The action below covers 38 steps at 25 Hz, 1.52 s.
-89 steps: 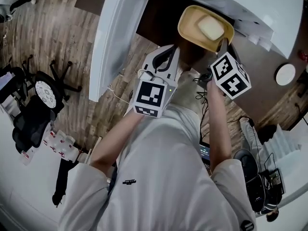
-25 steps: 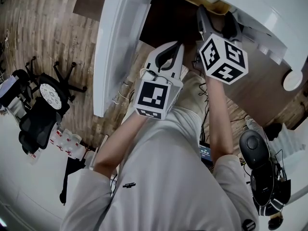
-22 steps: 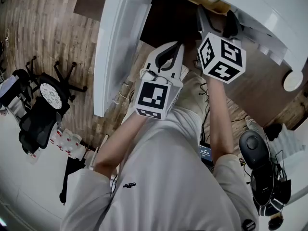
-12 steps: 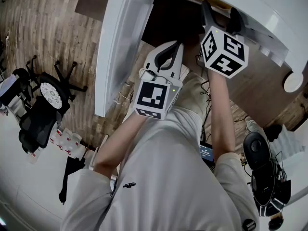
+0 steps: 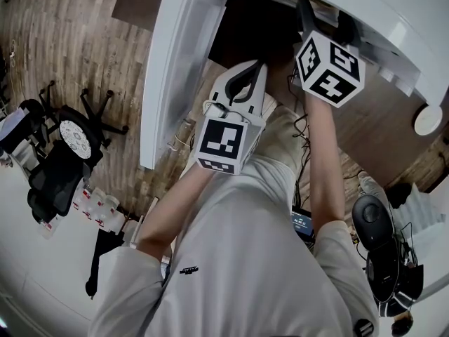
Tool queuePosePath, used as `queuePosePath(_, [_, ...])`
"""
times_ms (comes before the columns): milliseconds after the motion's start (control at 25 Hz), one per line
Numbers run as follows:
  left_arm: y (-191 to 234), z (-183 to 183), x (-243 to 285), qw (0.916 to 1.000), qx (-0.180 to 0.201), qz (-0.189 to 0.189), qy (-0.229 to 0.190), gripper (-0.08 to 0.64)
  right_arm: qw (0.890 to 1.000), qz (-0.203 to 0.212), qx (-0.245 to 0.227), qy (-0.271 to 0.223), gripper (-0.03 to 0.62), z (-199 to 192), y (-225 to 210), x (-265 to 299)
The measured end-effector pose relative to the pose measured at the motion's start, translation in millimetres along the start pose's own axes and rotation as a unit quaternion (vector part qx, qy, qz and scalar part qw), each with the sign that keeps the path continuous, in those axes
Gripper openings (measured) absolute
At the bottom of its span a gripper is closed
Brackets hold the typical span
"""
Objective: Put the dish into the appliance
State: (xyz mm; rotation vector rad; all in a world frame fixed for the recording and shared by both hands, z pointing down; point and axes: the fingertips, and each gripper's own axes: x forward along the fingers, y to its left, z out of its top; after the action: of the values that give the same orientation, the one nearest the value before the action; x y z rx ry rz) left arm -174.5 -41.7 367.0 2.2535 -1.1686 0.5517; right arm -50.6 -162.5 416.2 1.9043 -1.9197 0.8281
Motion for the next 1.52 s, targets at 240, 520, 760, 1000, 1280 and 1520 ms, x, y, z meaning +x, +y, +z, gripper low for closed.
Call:
queuePosePath(240, [-4.5, 5.2, -2.1, 1.0000, 0.004, -0.002, -0.005, -0.002, 1.000, 0.008, 0.001, -0.004, 0.351, 2.3, 3.9, -9.9])
queuePosePath(520, [-10.6, 15.0, -7.7, 0.9998, 0.004, -0.002, -0.019, -0.002, 1.000, 0.027, 0.000, -0.005, 0.325, 5.7, 7.6, -32.7])
queuePosePath(760, [-17.6, 24.3, -18.4, 0.9995, 0.005, -0.003, -0.030, -0.003, 1.000, 0.024, 0.009, -0.010, 0.014, 8.8, 0.9, -61.3])
queuePosePath(1000, [-21.1, 27.3, -28.6, 0.9993, 0.009, -0.008, -0.034, -0.002, 0.999, 0.032, -0.019, -0.013, 0.005, 17.4, 9.1, -92.2])
queuePosePath(1280, [-30.2, 36.4, -45.1, 0.9988, 0.013, -0.010, -0.047, -0.003, 0.998, 0.049, -0.025, -0.022, 0.003, 26.5, 14.9, -133.5])
queuePosePath(1520, [-37.8, 50.8, -53.4, 0.9977, 0.016, -0.015, -0.064, -0.003, 0.998, 0.049, -0.031, -0.039, 0.003, 38.2, 7.8, -164.7])
